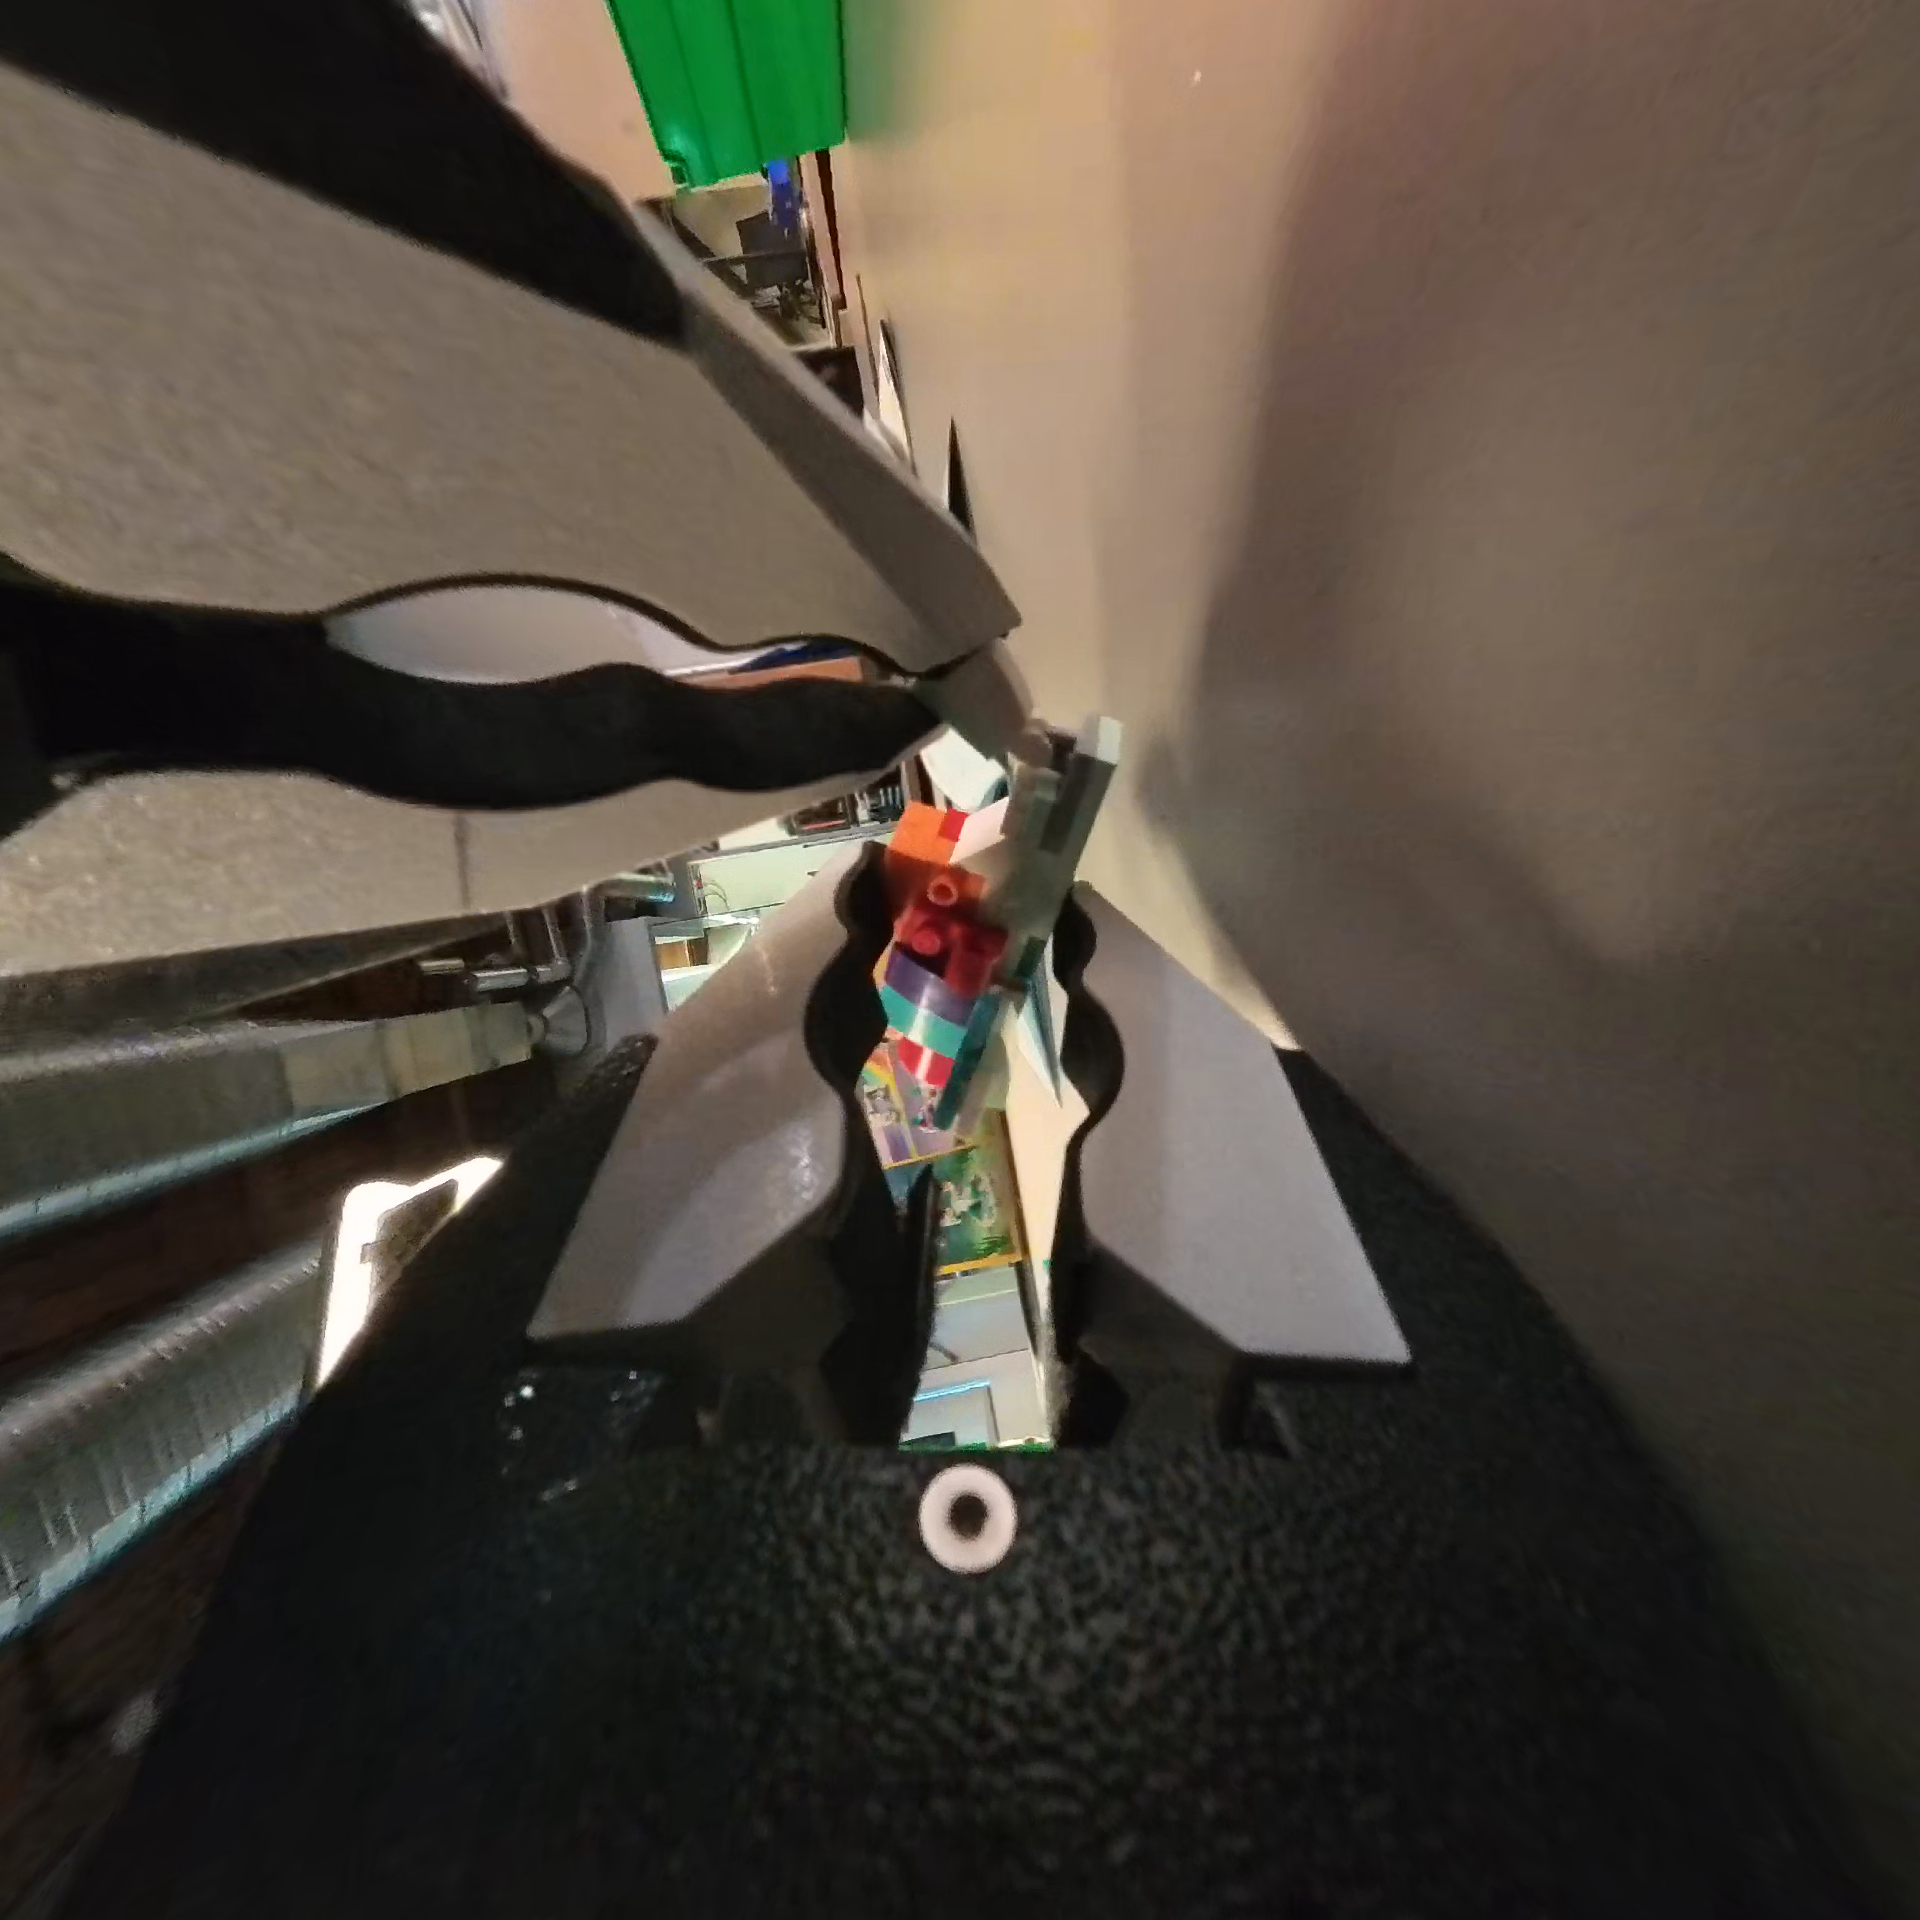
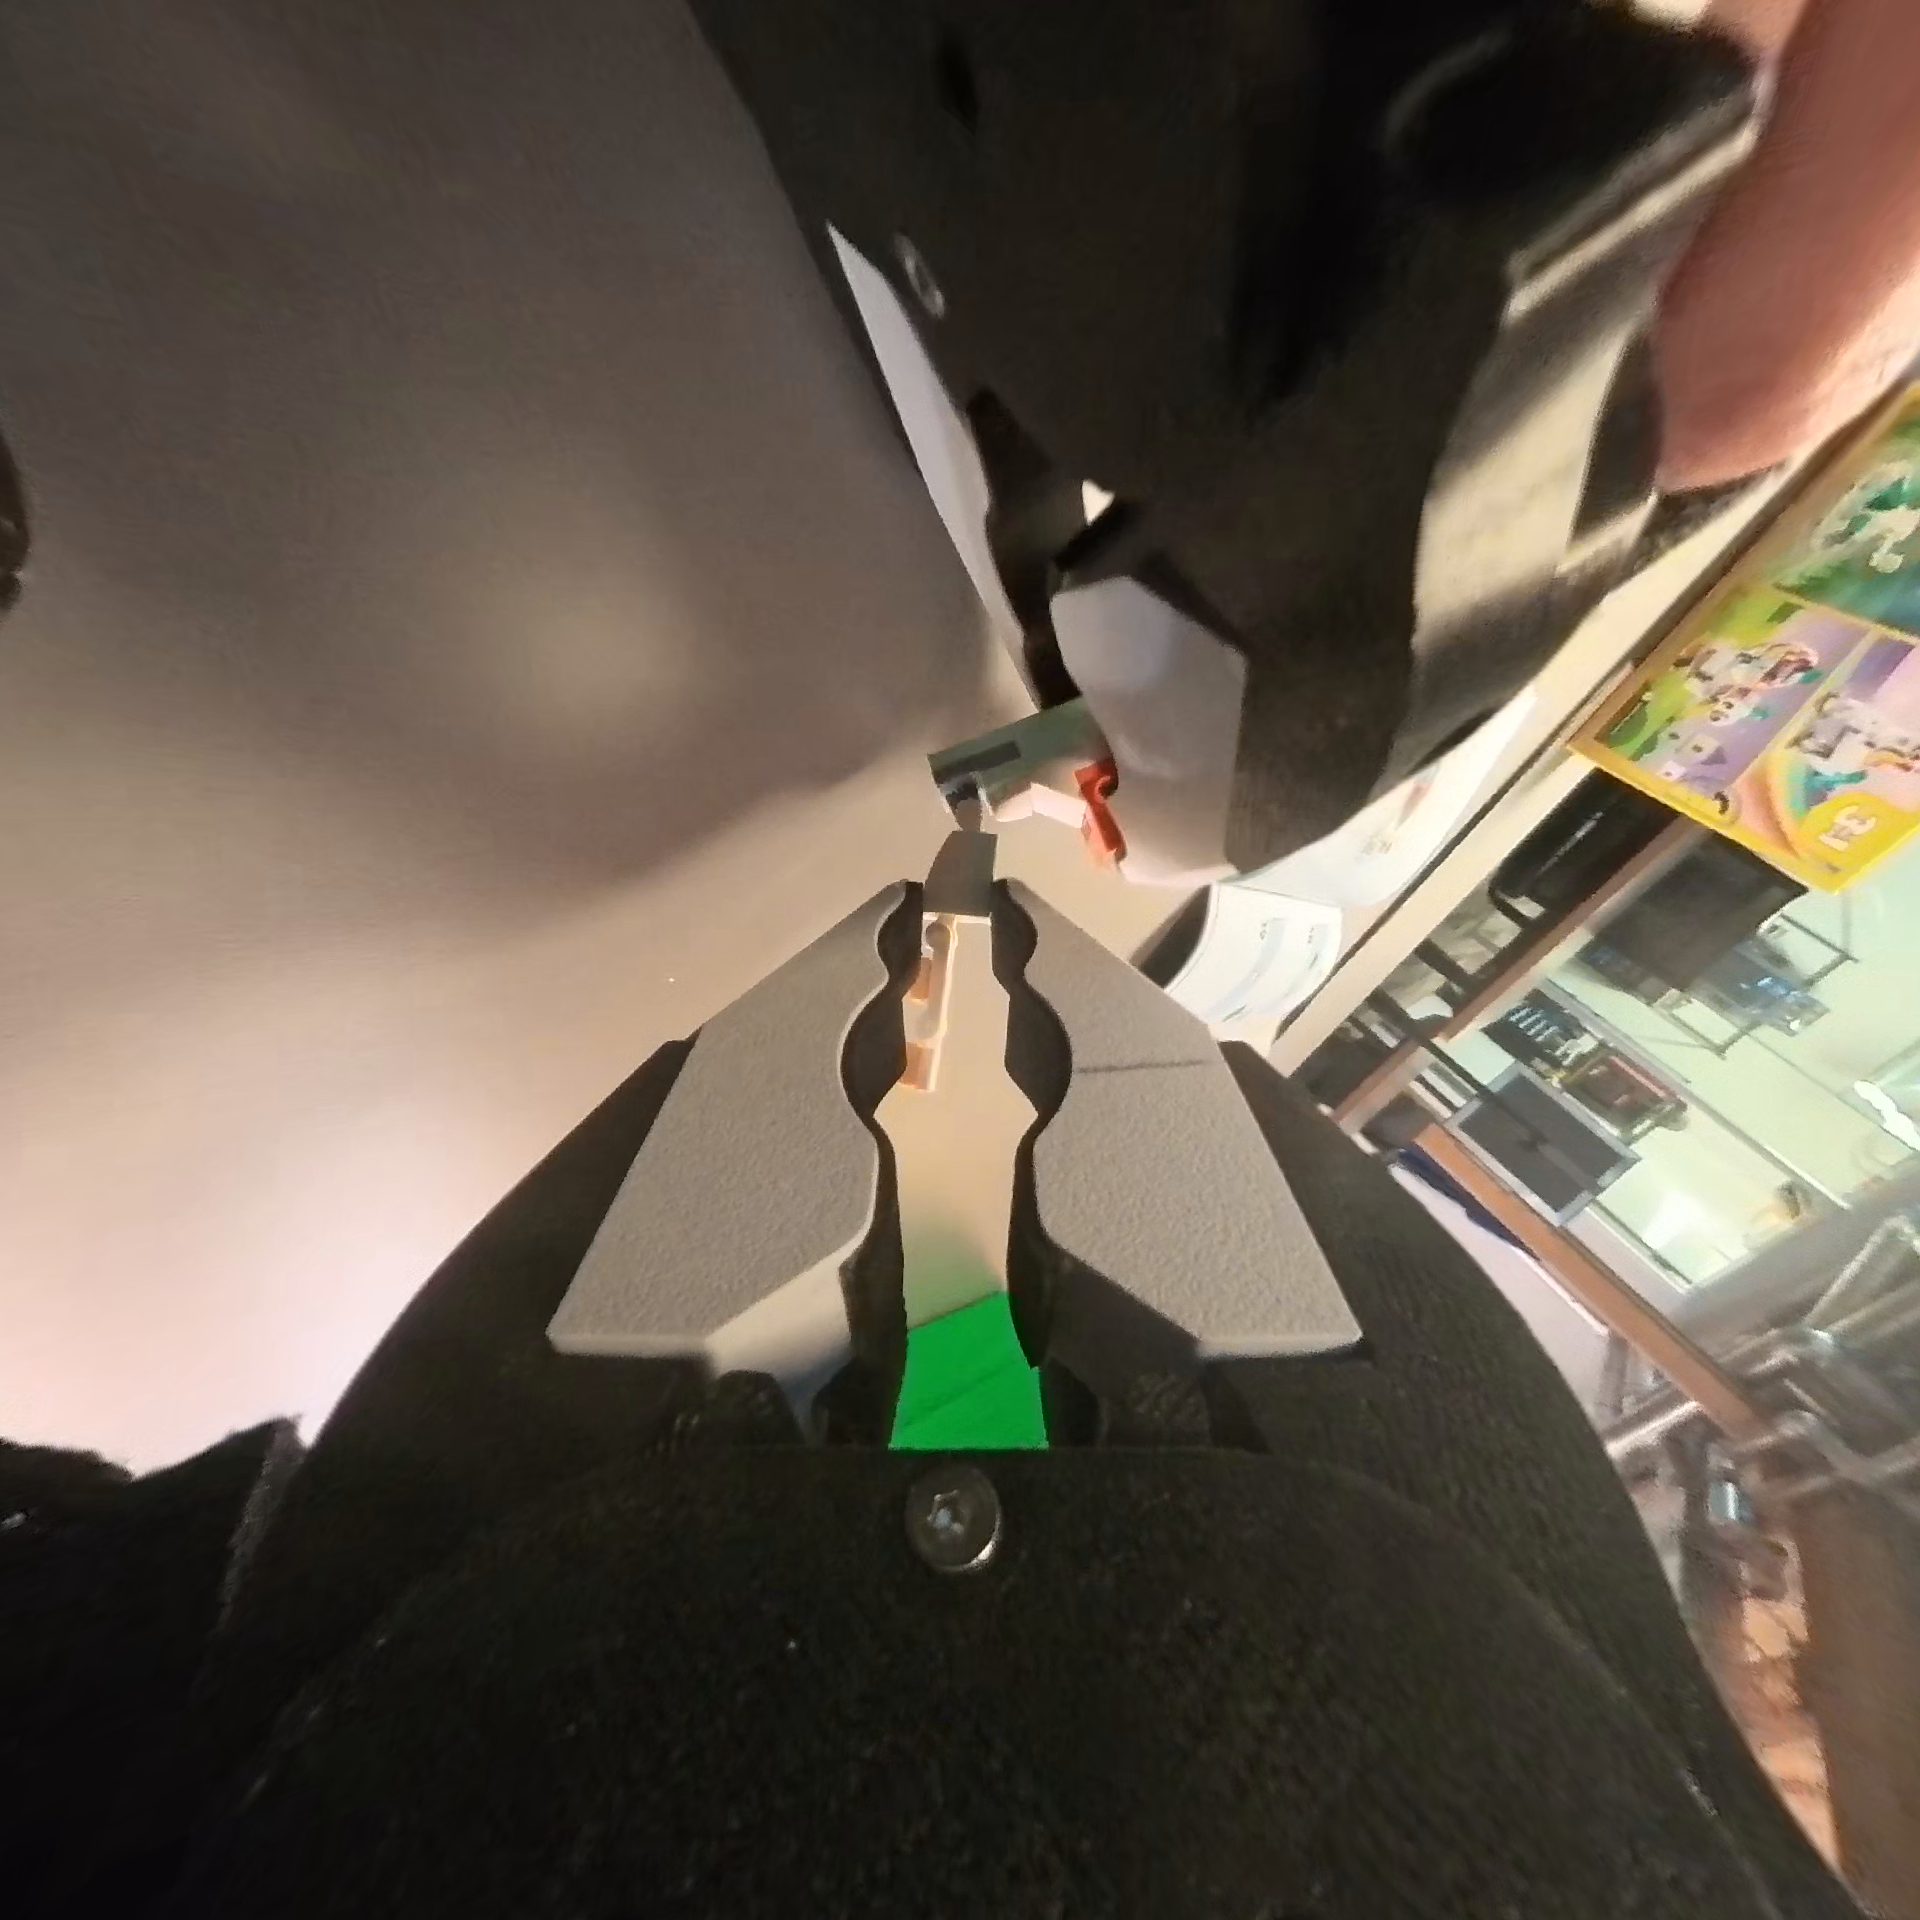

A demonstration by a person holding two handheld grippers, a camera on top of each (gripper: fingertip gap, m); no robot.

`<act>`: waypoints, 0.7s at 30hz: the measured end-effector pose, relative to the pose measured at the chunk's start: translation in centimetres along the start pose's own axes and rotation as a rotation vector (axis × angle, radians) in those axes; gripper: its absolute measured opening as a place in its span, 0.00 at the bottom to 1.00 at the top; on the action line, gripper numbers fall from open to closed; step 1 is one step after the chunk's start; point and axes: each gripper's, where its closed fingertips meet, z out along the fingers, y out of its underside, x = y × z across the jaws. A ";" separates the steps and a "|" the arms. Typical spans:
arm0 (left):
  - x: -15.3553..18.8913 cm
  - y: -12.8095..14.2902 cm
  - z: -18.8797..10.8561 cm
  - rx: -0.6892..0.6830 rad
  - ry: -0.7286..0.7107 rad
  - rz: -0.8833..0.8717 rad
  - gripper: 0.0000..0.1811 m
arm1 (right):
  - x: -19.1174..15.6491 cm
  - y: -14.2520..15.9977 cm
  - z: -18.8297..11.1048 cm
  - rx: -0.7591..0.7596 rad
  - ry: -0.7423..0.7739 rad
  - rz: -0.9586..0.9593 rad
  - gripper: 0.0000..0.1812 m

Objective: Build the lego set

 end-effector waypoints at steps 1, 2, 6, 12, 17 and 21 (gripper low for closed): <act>0.0 0.0 0.0 0.000 -0.001 -0.003 0.16 | 0.0 0.0 0.0 -0.001 -0.001 0.002 0.07; 0.0 0.0 0.0 0.001 0.000 -0.005 0.16 | -0.1 0.1 0.0 -0.003 -0.002 0.003 0.07; 0.0 -0.1 0.0 0.004 0.001 -0.006 0.16 | -0.3 0.0 0.1 0.001 -0.012 0.004 0.08; -0.1 -0.2 -0.1 0.009 -0.004 -0.002 0.15 | -0.3 0.2 0.0 -0.001 -0.001 -0.027 0.07; -0.2 -0.4 -0.1 0.005 -0.012 0.006 0.16 | -0.5 0.5 -0.1 -0.020 0.008 -0.084 0.07; -0.4 -0.5 -0.3 0.009 -0.036 0.026 0.15 | -0.4 0.5 -0.3 -0.012 0.051 -0.118 0.07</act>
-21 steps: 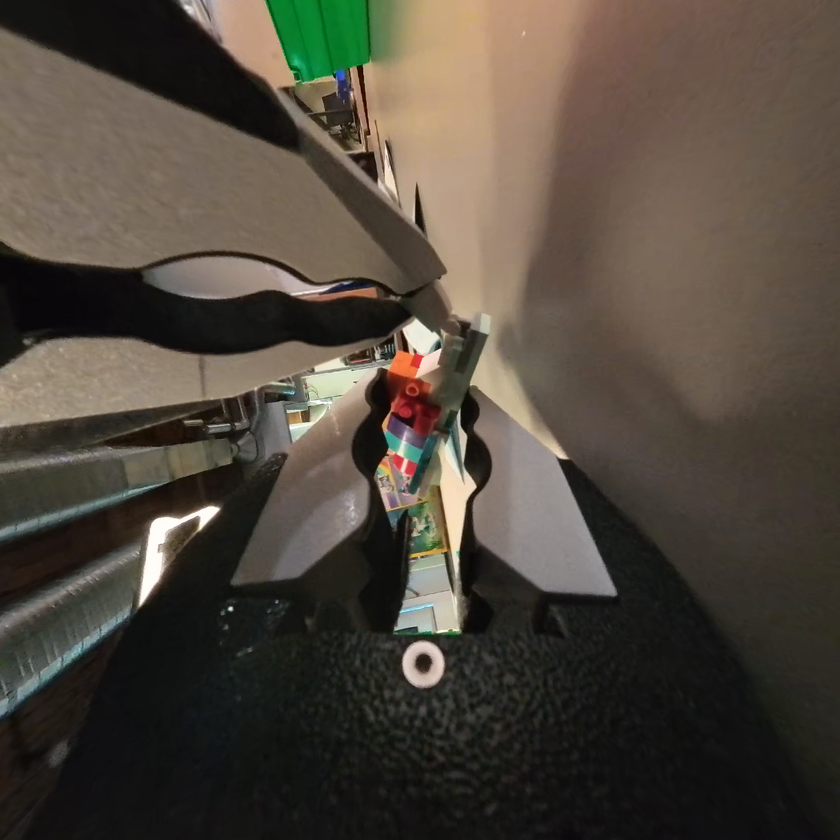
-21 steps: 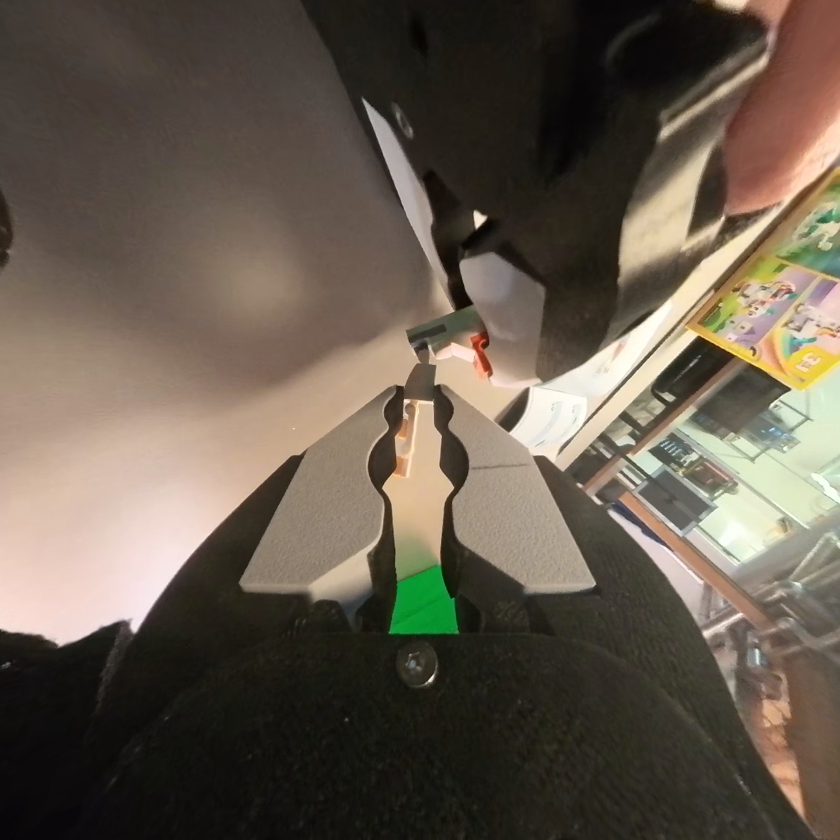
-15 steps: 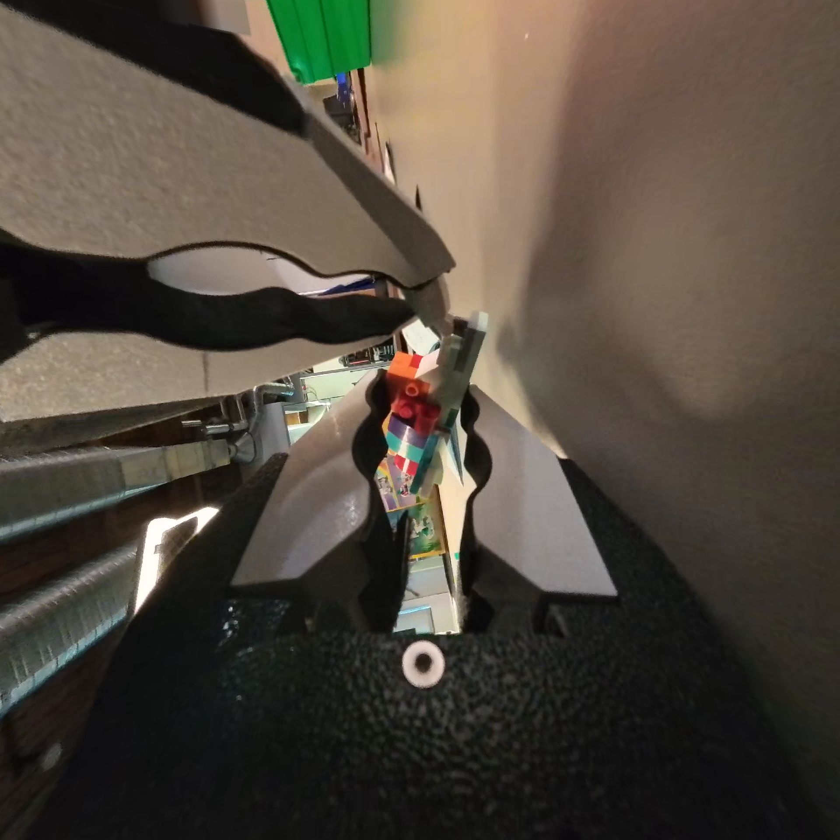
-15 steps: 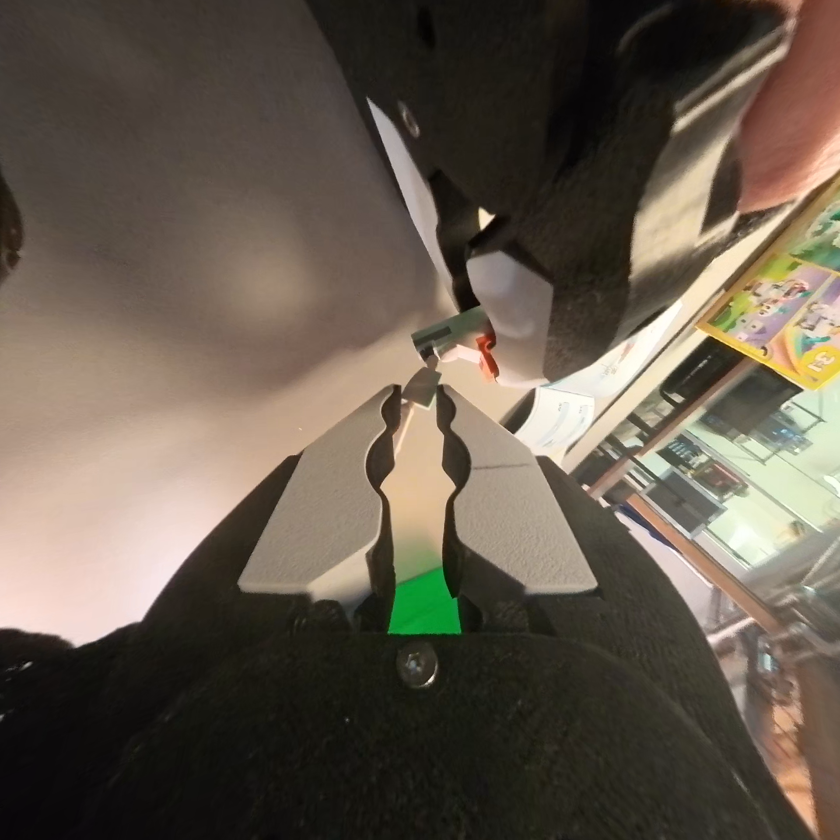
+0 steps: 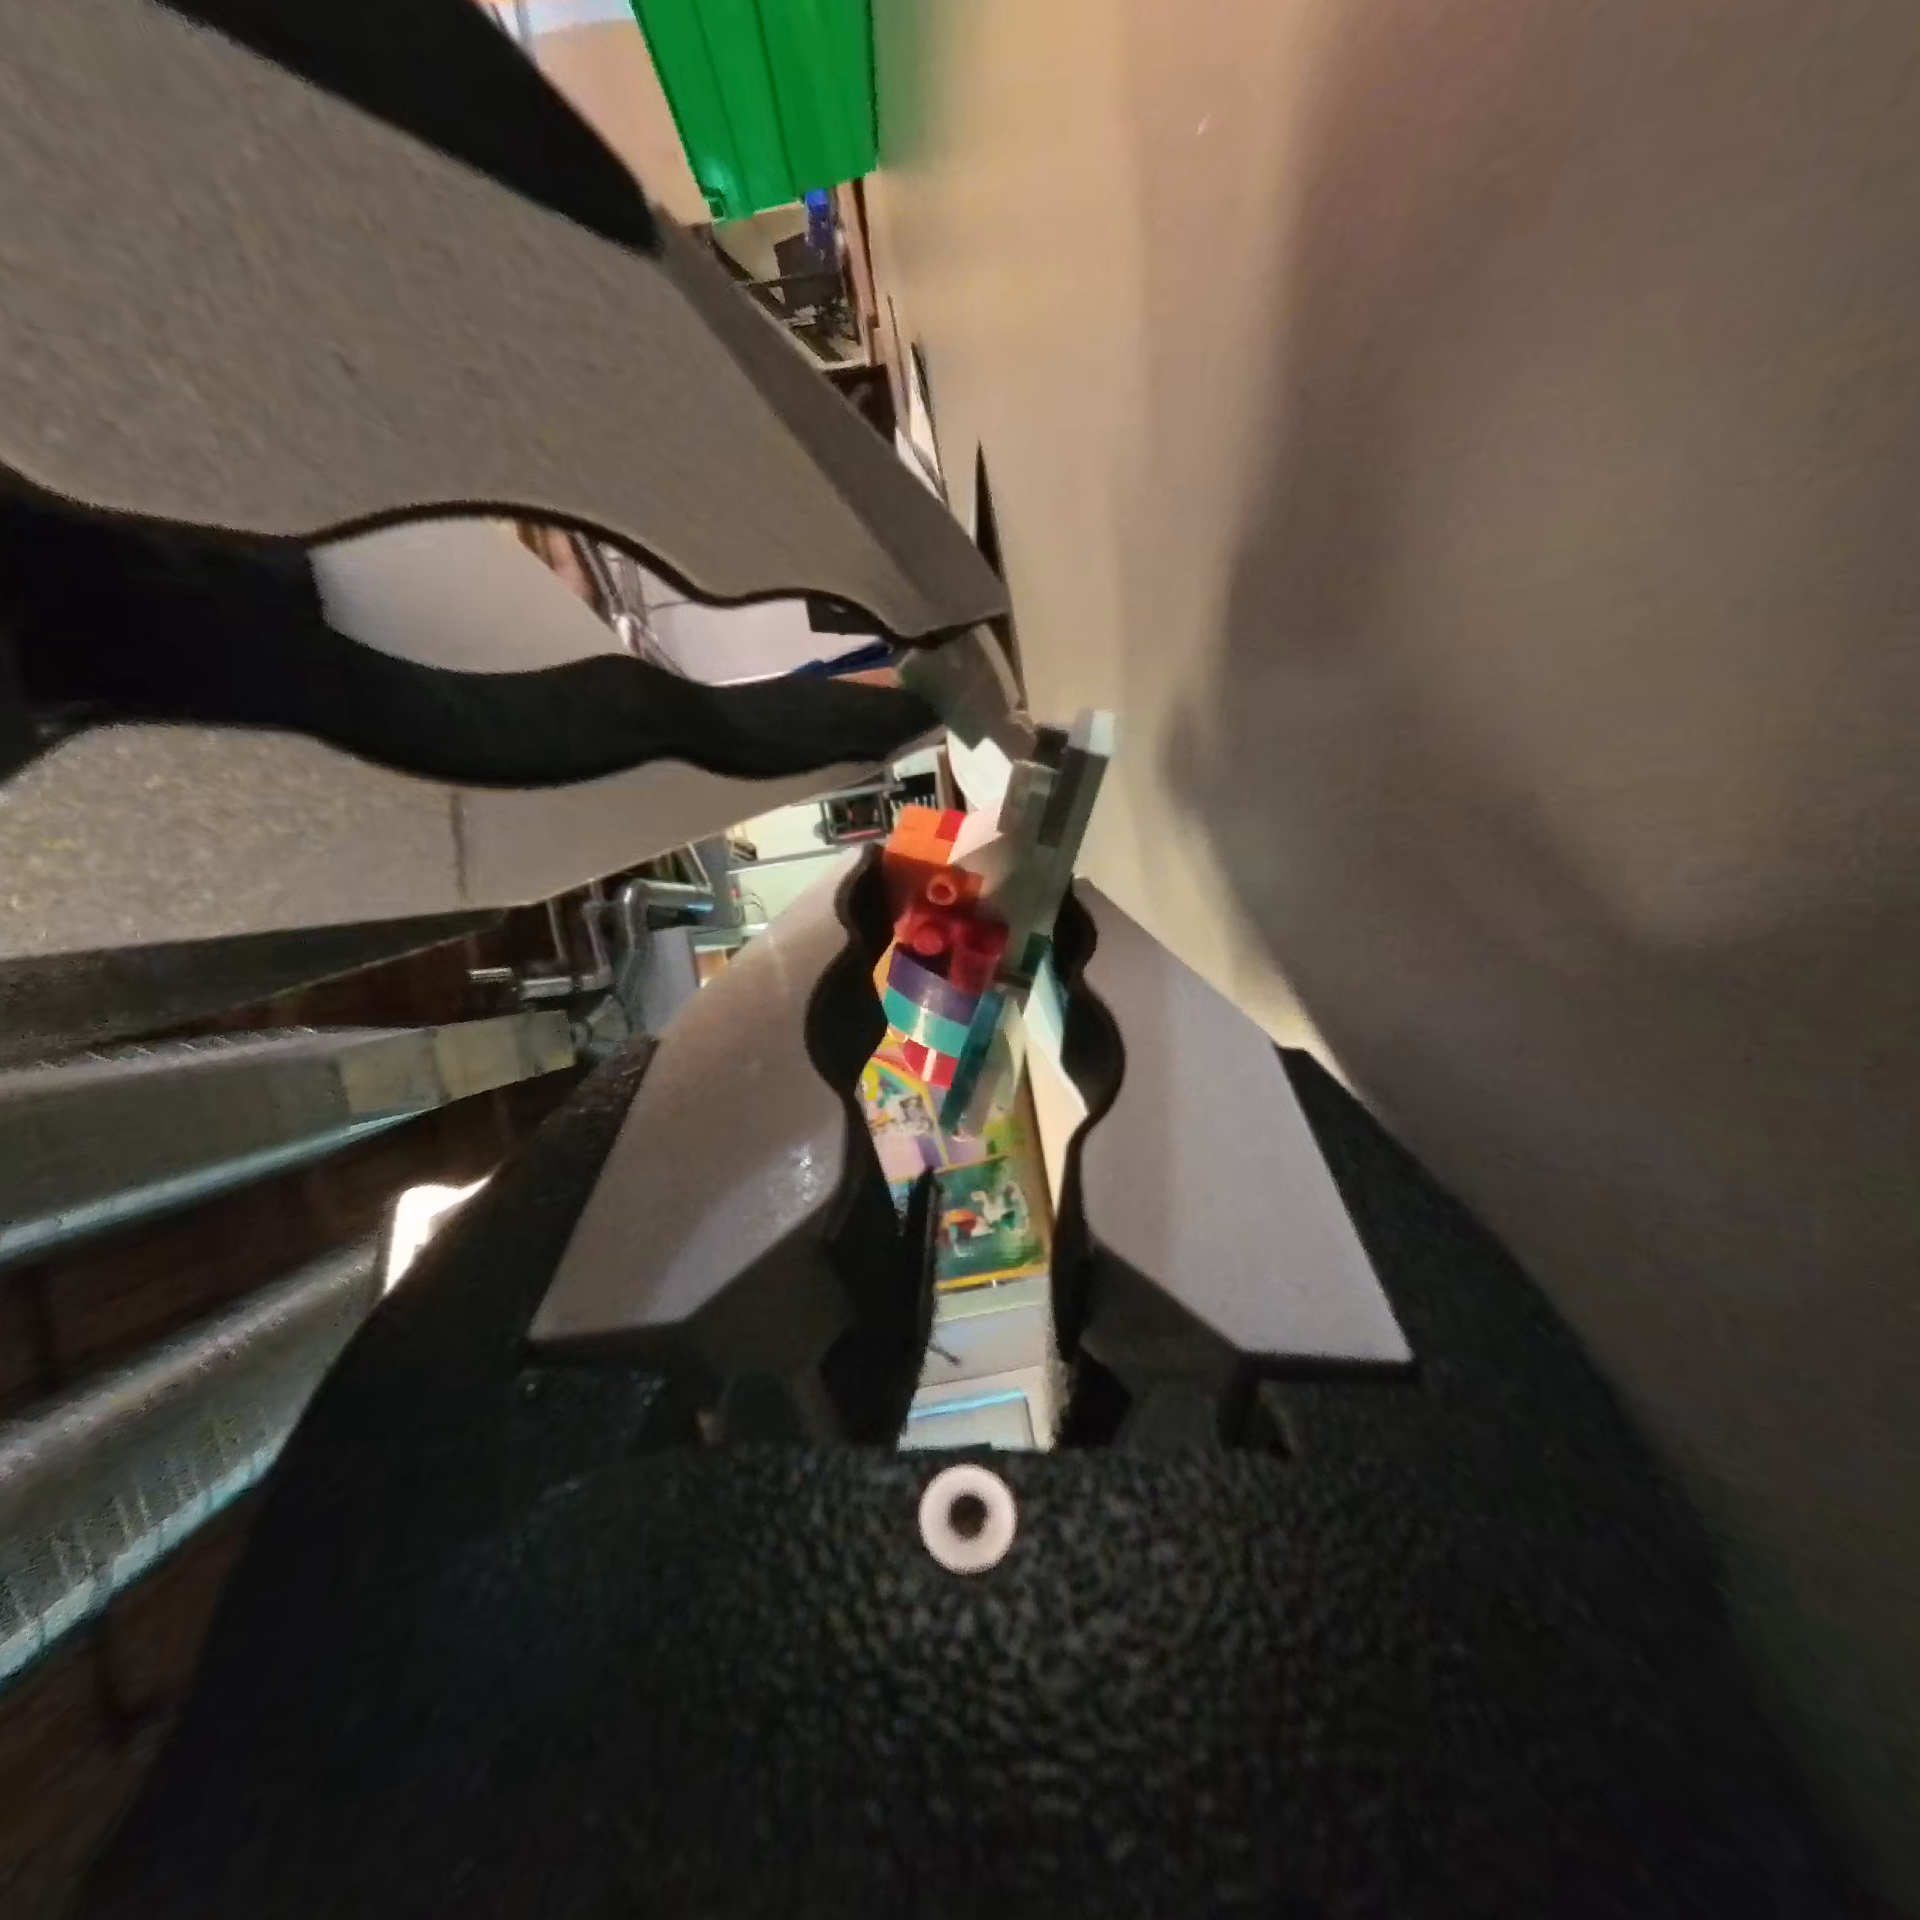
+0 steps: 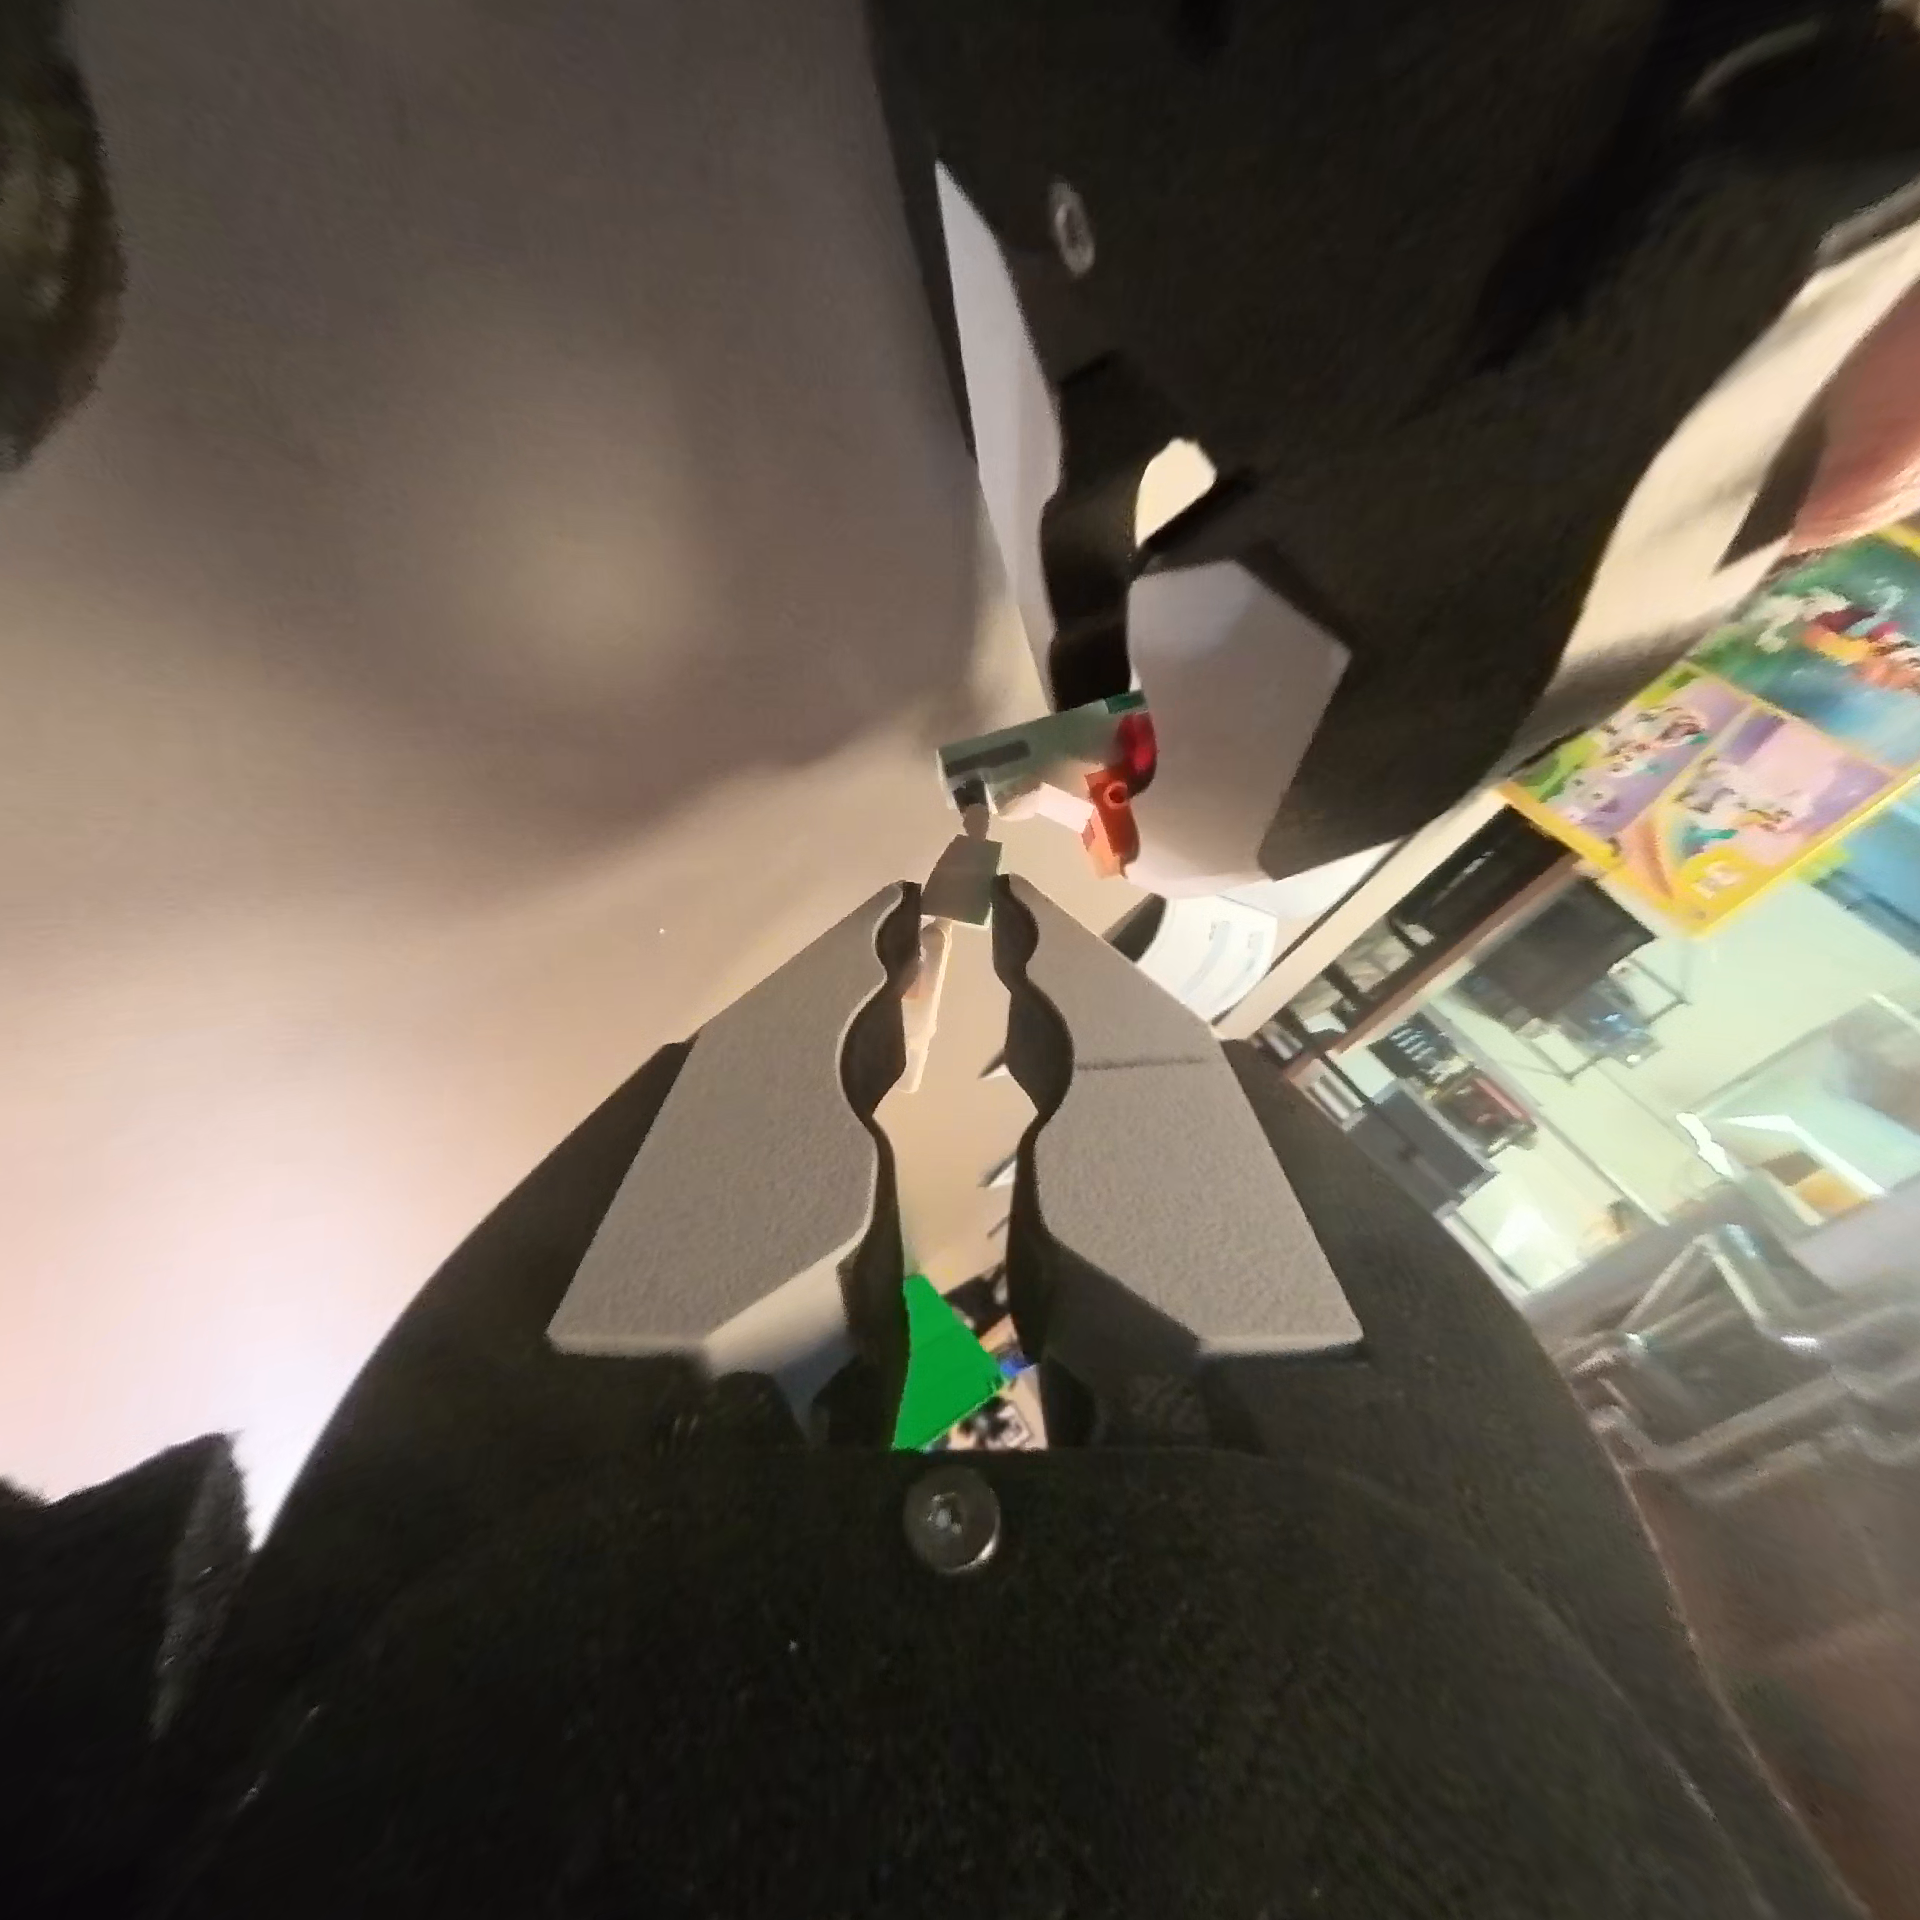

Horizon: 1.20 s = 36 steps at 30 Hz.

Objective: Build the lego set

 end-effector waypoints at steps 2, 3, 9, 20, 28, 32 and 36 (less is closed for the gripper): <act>-0.1 -0.1 -0.1 0.007 -0.011 0.008 0.15 | -0.1 0.1 -0.1 0.012 0.023 -0.004 0.07; -0.2 -0.3 -0.2 0.012 -0.019 0.014 0.15 | -0.1 0.1 -0.2 0.019 0.042 -0.010 0.07; -2.7 -0.1 -1.3 0.053 -0.123 -0.052 0.16 | 0.9 1.1 -1.9 0.074 0.236 -0.025 0.07; -14.4 5.9 -6.0 -0.021 -0.558 -0.161 0.16 | 8.9 2.5 -10.1 0.186 0.957 -0.067 0.07; -16.4 5.8 -6.1 -0.035 -0.628 -0.117 0.16 | 10.3 3.9 -12.0 0.260 1.197 -0.052 0.07; -14.9 6.2 -4.3 -0.062 -0.554 -0.129 0.16 | 9.8 4.7 -9.9 0.287 1.158 -0.022 0.07; -11.2 7.2 -1.3 -0.110 -0.386 -0.170 0.16 | 6.8 4.5 -2.1 0.406 0.761 0.076 0.07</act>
